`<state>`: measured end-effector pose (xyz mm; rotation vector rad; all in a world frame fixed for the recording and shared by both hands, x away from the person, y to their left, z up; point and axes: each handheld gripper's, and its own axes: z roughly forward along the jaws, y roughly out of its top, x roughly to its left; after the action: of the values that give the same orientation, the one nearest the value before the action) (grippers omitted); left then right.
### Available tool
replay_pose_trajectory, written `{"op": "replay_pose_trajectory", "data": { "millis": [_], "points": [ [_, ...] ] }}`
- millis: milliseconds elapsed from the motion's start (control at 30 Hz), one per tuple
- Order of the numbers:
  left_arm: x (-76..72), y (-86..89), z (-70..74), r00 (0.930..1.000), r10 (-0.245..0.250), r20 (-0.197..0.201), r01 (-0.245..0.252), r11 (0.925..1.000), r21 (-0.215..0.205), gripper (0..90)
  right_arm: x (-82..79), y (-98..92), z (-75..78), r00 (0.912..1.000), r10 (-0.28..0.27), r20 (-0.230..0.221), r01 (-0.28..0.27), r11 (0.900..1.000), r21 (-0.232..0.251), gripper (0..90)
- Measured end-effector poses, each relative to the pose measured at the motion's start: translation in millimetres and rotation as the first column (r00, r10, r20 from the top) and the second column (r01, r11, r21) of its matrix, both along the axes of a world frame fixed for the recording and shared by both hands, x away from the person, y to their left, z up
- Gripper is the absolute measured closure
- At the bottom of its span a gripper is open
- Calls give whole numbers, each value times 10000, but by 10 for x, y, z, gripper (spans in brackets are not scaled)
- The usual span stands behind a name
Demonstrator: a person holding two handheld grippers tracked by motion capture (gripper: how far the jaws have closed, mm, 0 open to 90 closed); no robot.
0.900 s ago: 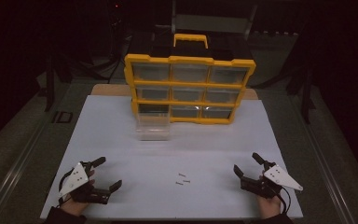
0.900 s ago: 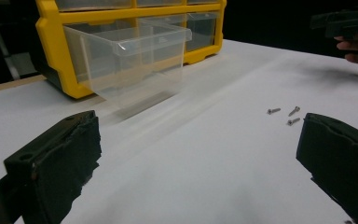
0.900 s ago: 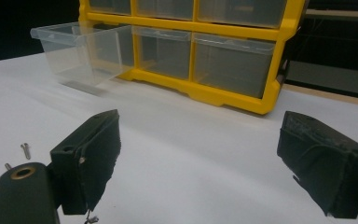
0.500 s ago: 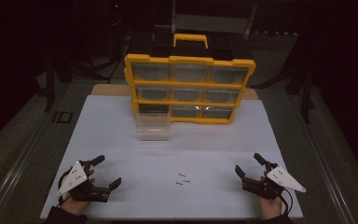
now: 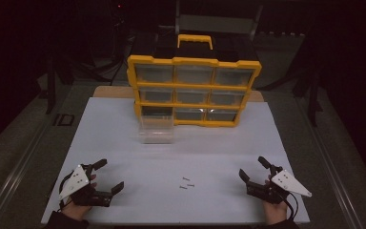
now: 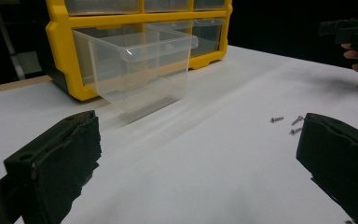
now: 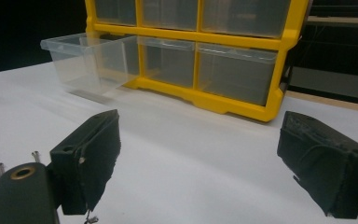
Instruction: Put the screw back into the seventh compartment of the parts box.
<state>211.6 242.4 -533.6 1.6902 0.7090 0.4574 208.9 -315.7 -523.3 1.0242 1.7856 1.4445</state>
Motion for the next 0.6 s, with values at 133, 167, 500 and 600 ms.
{"op": "replay_pose_trajectory", "data": {
  "millis": [133,167,500,600],
  "points": [
    [2,10,16,9998,112,-139,-114,9999,-97,0,-13,16,14,10000,23,92,-24,10000,13,134],
    [4,12,22,9997,147,-180,-151,9997,-192,0,-12,19,15,9999,41,93,-41,10000,29,134],
    [14,49,232,9974,577,-428,-612,9945,-854,0,5,53,2,9999,142,92,-141,9998,-124,134],
    [13,15,340,9989,451,-118,-458,9966,-682,0,9,51,-2,9999,115,29,-115,9999,-54,134]
  ]
}}
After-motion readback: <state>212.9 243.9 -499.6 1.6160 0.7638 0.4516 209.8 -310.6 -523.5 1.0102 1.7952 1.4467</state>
